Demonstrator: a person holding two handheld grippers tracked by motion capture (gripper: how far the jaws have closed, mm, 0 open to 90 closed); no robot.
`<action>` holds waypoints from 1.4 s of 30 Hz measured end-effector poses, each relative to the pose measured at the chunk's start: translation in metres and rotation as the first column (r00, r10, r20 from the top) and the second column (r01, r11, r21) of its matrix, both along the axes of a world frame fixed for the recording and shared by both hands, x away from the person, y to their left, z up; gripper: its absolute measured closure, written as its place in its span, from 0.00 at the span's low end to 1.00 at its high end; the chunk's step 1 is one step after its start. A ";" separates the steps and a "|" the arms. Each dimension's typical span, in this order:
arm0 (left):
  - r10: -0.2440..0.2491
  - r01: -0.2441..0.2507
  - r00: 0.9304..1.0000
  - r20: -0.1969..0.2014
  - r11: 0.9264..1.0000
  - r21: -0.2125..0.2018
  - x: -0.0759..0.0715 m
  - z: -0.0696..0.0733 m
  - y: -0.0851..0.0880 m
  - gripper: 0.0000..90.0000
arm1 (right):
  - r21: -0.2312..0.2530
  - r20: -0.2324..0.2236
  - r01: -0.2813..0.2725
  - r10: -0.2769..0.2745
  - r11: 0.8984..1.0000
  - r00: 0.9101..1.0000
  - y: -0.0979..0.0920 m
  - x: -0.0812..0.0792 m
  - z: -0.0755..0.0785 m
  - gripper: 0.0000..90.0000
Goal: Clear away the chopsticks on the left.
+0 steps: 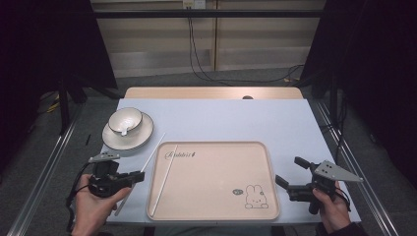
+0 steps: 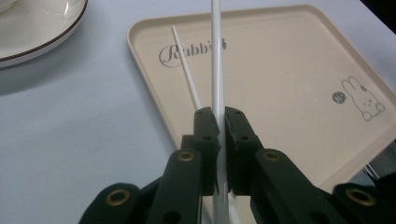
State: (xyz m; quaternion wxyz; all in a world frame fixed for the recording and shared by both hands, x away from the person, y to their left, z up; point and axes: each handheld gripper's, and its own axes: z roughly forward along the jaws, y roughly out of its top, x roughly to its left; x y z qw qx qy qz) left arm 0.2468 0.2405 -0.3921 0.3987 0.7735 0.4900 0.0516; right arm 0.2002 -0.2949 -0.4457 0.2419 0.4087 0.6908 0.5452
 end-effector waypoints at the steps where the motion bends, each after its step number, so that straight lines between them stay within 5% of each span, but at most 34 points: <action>1: -0.001 0.001 1.000 -0.005 1.000 0.003 -0.001 0.000 -0.003 0.94 | -0.001 0.001 0.000 0.000 1.000 1.000 0.000 0.000 0.000 0.02; 4: 0.025 -0.025 0.999 -0.027 1.000 0.008 -0.003 -0.001 -0.014 0.94 | 0.001 -0.001 0.000 0.000 1.000 1.000 0.000 0.000 0.000 0.02; 7: 0.065 -0.067 0.997 -0.049 0.997 -0.040 0.001 -0.004 -0.023 0.94 | 0.002 0.001 0.000 0.000 1.000 1.000 0.000 0.000 0.000 0.02; 16: 0.060 -0.061 0.992 -0.114 0.998 -0.007 0.020 -0.029 -0.061 0.94 | 0.002 0.000 -0.004 0.004 1.000 1.000 0.000 0.000 0.000 0.02; 22: 0.126 -0.125 0.984 -0.123 0.992 0.021 0.029 -0.040 -0.068 0.94 | 0.001 0.000 -0.005 0.005 1.000 1.000 0.000 0.000 0.000 0.02; 29: 0.138 -0.133 0.976 -0.170 0.990 0.040 0.032 -0.056 -0.074 0.94 | 0.003 -0.003 -0.008 0.008 1.000 1.000 0.001 0.000 0.000 0.02; 42: 0.116 -0.099 0.978 -0.171 0.990 0.102 0.033 -0.068 -0.083 0.94 | 0.001 -0.006 -0.017 0.017 1.000 1.000 0.001 -0.001 0.000 0.02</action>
